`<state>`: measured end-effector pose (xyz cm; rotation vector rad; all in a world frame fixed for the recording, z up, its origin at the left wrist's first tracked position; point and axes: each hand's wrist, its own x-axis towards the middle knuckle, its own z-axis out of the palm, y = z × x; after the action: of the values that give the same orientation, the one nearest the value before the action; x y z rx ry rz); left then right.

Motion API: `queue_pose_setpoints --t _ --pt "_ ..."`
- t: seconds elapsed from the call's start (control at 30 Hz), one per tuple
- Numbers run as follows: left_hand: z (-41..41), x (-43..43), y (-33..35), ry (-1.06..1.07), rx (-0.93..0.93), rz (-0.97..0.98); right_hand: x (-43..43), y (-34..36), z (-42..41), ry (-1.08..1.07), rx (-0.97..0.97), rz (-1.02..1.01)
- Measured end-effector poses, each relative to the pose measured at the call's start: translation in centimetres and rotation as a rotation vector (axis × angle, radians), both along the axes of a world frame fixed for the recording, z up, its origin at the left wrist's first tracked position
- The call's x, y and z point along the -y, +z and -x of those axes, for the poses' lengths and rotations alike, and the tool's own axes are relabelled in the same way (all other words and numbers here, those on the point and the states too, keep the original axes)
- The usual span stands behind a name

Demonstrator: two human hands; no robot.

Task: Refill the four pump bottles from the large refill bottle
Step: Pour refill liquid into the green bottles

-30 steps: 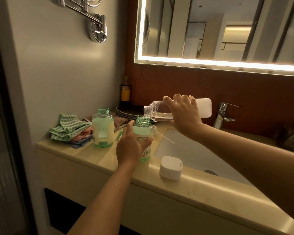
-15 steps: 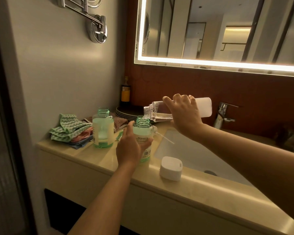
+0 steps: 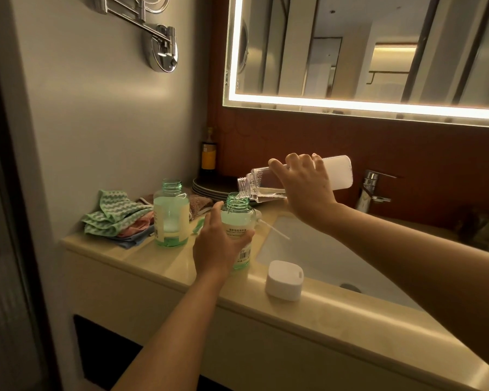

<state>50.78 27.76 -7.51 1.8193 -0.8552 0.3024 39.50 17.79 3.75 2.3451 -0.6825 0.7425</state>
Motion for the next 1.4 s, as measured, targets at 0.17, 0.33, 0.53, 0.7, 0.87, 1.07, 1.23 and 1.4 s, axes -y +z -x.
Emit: queue_pose_setpoints --t 0.17,0.33,0.53,0.7,0.87,1.07,1.23,1.4 --pt "0.0 -0.1 0.1 0.001 0.005 -0.008 0.0 0.1 -0.1 -0.006 -0.014 0.038" --pt "0.0 0.0 0.1 0.006 0.007 -0.012 -0.1 0.4 -0.2 -0.001 -0.014 0.094" --pt "0.0 -0.1 0.0 0.001 -0.001 -0.013 -0.4 0.8 -0.4 -0.001 -0.035 0.147" --pt "0.0 -0.1 0.0 -0.008 -0.004 -0.002 -0.6 1.0 -0.5 -0.011 -0.055 0.167" --pt "-0.1 -0.1 0.0 -0.011 -0.009 0.0 -0.7 1.1 -0.8 -0.053 -0.075 0.207" --pt "-0.1 -0.1 0.0 -0.014 -0.01 0.007 -0.4 1.1 -1.3 -0.105 -0.049 0.472" --pt "-0.1 -0.1 -0.1 -0.02 -0.012 0.013 -0.5 1.3 -1.4 -0.125 -0.069 0.599" --pt "-0.1 0.0 -0.1 -0.013 -0.005 0.018 -0.3 1.3 -1.7 -0.156 -0.107 0.654"
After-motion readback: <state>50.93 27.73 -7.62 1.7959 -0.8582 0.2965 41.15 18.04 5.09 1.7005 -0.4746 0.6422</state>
